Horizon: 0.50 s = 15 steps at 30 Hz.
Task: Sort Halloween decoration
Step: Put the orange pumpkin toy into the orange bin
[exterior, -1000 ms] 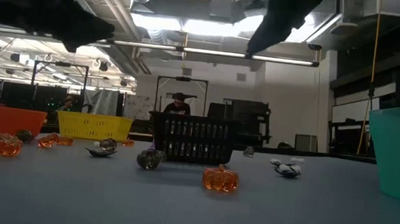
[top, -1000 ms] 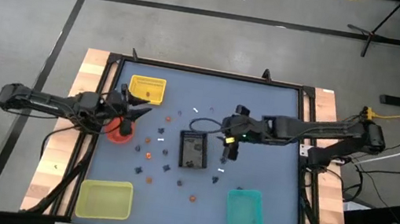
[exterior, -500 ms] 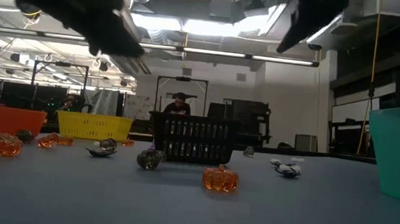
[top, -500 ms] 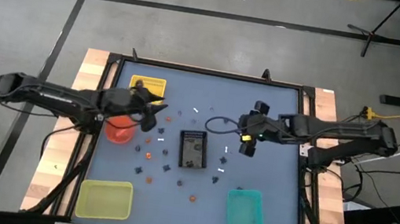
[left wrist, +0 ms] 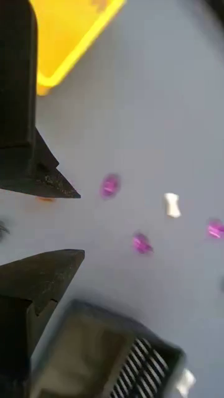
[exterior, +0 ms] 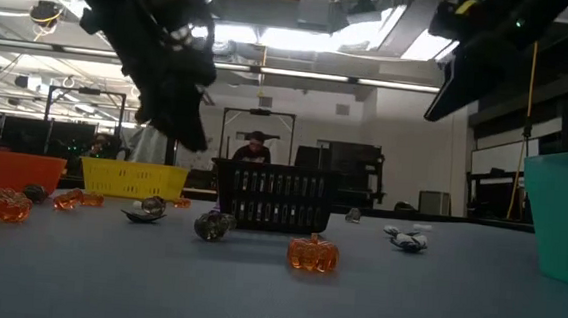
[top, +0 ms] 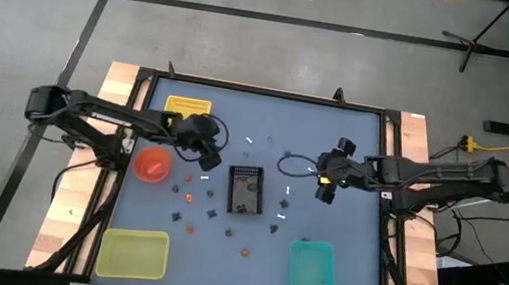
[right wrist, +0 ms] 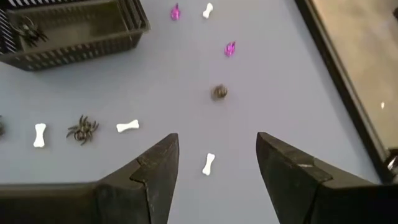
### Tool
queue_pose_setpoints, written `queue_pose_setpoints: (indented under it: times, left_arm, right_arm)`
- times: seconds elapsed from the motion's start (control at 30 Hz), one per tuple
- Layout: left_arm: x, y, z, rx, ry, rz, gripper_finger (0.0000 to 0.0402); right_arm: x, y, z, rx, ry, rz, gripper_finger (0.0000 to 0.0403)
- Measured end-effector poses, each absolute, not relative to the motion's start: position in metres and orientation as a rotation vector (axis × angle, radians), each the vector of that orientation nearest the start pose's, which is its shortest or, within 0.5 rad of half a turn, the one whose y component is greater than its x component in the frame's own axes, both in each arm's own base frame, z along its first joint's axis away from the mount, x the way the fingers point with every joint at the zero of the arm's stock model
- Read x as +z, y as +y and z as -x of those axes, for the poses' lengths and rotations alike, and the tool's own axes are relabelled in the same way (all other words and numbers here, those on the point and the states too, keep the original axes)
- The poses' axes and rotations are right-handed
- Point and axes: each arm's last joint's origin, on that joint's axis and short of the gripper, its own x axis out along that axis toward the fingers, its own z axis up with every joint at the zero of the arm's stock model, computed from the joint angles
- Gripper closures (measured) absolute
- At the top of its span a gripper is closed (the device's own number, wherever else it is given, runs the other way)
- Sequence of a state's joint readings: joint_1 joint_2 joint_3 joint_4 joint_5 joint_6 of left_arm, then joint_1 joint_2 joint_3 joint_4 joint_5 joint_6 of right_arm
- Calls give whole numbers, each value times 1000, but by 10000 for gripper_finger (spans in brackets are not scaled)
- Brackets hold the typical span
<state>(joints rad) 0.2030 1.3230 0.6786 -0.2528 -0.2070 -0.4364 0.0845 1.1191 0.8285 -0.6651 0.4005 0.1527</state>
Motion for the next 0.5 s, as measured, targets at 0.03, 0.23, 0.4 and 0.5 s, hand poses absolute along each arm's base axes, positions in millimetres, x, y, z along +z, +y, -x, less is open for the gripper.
queue_pose_setpoints:
  times: [0.03,0.23,0.4,0.5]
  left_arm:
    - [182,56,-242,579,826,405,274]
    - [164,57,-247,589,897,435,274]
    - [153,58,-251,619,932,448,274]
    - [147,59,-253,624,948,446,274]
  right_arm:
    - [249,7,-211,-362,901,87,189]
    - [240,7,-213,-360,879,80,189]
    - [239,7,-214,-361,870,79,189]
    - [239,7,-214,-360,870,79,189]
